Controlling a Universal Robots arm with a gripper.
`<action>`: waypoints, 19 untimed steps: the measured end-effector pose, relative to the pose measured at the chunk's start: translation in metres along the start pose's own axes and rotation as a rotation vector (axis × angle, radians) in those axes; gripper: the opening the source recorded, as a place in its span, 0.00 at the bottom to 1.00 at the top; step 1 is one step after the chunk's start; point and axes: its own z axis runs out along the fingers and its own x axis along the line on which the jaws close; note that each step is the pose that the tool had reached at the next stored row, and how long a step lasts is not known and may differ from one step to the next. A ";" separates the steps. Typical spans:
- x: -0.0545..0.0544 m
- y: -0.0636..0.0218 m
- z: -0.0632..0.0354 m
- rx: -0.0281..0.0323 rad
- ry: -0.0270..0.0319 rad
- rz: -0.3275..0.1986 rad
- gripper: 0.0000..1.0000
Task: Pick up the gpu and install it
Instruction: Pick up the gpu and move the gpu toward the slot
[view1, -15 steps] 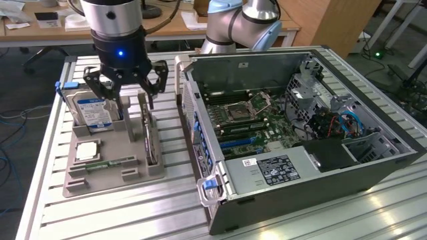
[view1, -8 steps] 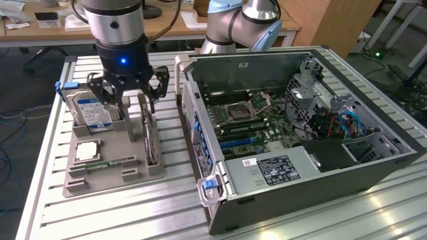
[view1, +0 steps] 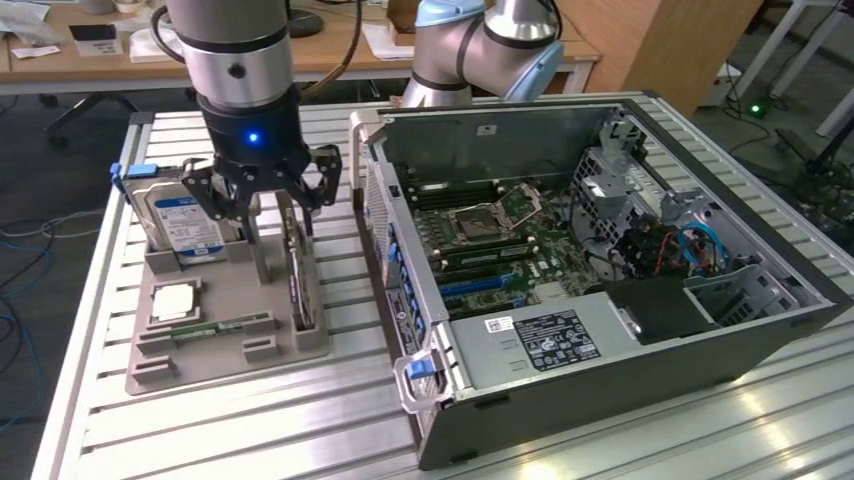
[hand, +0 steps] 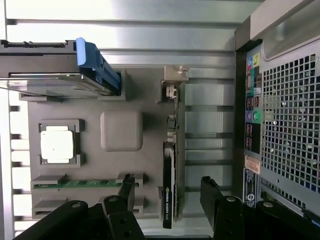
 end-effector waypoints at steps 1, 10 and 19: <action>0.000 -0.0001 0.0018 0.0001 0.0001 0.000 0.64; -0.002 -0.0005 0.0182 0.0000 -0.0001 0.002 0.64; -0.003 -0.0010 0.0347 0.0002 0.0000 0.004 0.64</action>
